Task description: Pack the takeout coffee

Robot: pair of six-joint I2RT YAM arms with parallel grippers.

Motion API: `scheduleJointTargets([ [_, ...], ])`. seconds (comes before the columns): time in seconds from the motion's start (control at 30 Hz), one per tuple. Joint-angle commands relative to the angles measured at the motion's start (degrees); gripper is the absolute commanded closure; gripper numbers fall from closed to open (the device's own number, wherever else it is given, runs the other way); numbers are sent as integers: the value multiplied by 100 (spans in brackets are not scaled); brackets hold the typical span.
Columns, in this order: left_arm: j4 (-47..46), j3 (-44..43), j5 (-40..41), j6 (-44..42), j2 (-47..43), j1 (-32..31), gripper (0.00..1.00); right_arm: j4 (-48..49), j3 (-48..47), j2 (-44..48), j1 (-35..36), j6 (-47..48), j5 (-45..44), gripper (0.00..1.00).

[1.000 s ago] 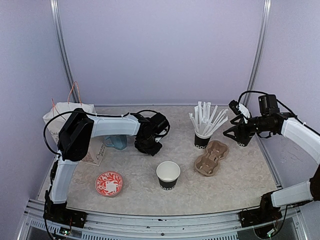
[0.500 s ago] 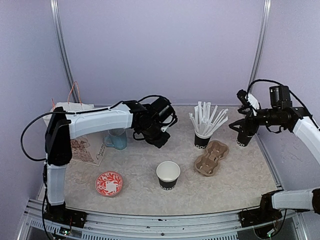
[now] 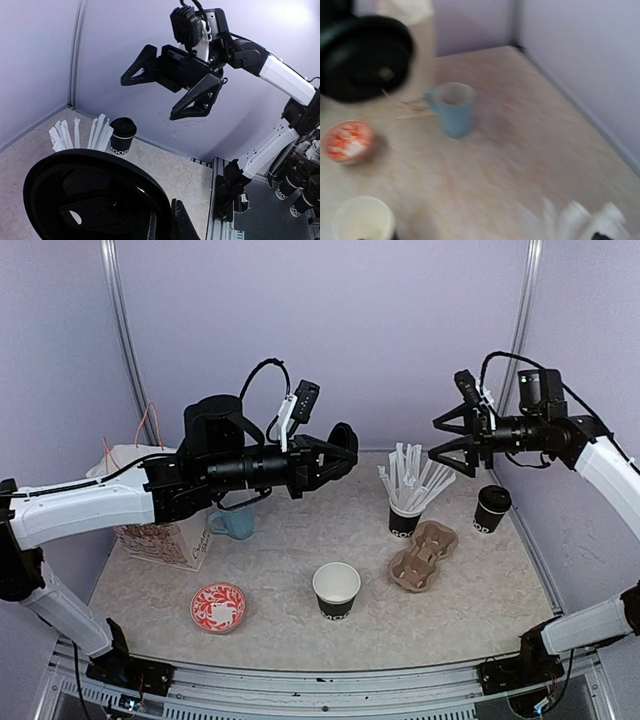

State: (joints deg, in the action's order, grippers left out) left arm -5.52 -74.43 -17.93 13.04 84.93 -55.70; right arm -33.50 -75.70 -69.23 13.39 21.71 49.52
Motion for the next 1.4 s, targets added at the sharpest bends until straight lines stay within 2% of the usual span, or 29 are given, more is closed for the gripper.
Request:
scheduleJointTargets([
  [0.0, -2613, 612, -1102, 1006, 14, 257, 97, 109, -592, -628, 763, -115, 212, 4],
  [0.3, -5357, 1356, -1881, 2861, 505, 654, 97, 147, -1527, -1550, 1950, -72, -2, 1],
  [0.37, -5620, 1427, -1897, 3111, 569, 720, 97, 250, -1616, -1651, 2100, -188, -118, 1],
  [0.83, -6466, 1384, -1873, 3807, 1028, 789, 97, 384, -2144, -2094, 2665, -616, -479, 5],
  [1.23, -6539, 1413, -1608, 3836, 1097, 790, 96, 555, -2283, -2158, 2686, -1085, -657, 21],
  [1.3, -6525, 1435, -1599, 3826, 1096, 784, 94, 574, -2230, -2144, 2685, -1072, -646, 23],
  [1.37, -6476, 1449, -1581, 3812, 1090, 780, 86, 580, -2176, -2126, 2681, -1042, -641, 26],
])
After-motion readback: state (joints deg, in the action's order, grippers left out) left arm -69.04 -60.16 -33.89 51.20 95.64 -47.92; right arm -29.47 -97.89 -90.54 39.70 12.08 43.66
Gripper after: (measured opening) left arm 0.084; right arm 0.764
